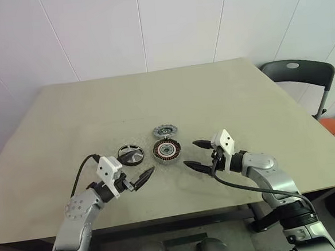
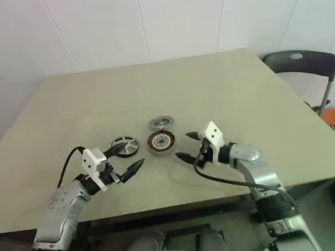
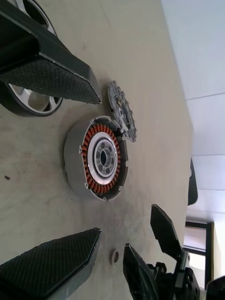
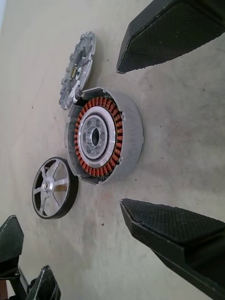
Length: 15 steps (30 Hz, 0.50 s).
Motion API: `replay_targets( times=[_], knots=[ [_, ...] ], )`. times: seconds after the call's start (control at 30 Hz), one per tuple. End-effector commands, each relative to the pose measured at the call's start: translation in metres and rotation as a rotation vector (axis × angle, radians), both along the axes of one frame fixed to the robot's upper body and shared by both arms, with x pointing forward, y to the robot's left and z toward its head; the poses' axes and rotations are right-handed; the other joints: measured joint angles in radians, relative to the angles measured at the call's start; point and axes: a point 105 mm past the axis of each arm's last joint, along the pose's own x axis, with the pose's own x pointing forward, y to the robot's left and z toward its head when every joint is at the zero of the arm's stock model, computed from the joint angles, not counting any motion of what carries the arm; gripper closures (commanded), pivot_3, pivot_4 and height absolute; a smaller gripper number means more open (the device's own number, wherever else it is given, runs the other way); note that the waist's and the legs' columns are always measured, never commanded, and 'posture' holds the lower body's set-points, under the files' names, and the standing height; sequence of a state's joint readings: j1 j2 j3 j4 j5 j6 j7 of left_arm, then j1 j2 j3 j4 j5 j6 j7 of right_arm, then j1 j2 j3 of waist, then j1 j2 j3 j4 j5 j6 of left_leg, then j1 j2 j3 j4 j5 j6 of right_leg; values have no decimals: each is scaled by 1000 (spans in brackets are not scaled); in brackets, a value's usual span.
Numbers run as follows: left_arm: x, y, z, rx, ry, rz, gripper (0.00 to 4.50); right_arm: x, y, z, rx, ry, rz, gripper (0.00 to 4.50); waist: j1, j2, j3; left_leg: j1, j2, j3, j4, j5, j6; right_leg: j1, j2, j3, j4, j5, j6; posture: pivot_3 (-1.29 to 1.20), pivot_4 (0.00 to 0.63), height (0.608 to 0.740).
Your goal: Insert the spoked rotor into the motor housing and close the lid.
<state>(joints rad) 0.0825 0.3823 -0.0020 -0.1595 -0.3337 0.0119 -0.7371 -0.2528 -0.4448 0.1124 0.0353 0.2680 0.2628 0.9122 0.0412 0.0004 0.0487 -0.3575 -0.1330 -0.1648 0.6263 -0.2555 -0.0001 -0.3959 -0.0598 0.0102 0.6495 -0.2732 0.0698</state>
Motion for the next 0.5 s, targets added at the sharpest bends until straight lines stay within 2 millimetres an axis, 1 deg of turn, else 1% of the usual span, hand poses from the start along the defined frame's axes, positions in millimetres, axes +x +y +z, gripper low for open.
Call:
replay_targets(
  times=[0.03, 0.4, 0.5],
  knots=[
    [3, 4, 12, 2, -53, 14, 0, 6, 1, 16, 13, -64, 11, 28, 0, 0, 0, 0, 0, 0, 0, 0, 0, 0, 0, 0, 0, 0, 0, 0, 0, 740],
    [4, -1, 13, -5, -68, 6, 0, 4, 4, 17, 16, -66, 30, 28, 0, 0, 0, 0, 0, 0, 0, 0, 0, 0, 0, 0, 0, 0, 0, 0, 0, 740],
    [4, -3, 13, -5, -71, 0, 0, 6, 2, 15, 4, -64, 19, 28, 0, 0, 0, 0, 0, 0, 0, 0, 0, 0, 0, 0, 0, 0, 0, 0, 0, 740]
  ],
)
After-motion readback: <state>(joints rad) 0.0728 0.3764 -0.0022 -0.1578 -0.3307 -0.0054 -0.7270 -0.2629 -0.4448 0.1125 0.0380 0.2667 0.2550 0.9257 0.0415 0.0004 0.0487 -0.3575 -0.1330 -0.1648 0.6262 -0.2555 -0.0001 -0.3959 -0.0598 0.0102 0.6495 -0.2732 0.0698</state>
